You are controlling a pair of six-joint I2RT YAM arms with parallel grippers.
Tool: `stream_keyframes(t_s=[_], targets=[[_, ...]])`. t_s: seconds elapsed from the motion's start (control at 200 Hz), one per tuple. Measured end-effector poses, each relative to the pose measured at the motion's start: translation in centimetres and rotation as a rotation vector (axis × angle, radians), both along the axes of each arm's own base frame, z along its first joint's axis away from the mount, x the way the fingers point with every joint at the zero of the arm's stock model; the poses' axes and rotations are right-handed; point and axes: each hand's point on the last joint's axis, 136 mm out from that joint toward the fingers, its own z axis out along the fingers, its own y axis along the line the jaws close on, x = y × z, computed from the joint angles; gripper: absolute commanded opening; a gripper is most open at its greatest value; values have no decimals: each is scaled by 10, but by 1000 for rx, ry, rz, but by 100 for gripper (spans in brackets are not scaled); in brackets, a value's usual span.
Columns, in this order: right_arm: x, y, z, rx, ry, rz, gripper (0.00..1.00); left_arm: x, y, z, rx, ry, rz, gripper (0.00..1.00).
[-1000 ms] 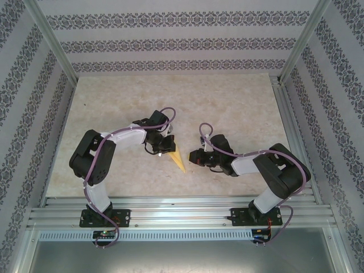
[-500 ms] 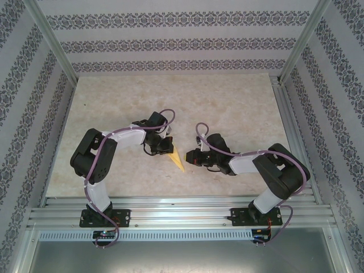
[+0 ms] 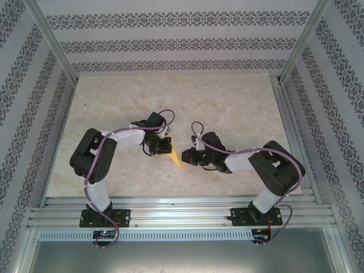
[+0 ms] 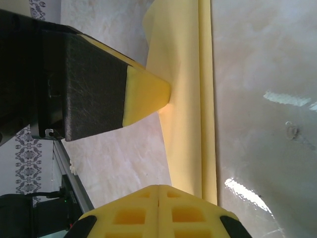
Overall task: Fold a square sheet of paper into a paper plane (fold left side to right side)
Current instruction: Fold the wing for the fifth time at the center of the table.
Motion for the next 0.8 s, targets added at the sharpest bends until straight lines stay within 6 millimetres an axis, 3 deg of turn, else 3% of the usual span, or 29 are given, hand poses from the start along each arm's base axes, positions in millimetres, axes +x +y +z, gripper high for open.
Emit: stream_keyframes(t_s=[0.799], targets=[[-1, 26, -3, -2, 56, 52, 4, 10, -2, -7, 13, -2, -13, 0]])
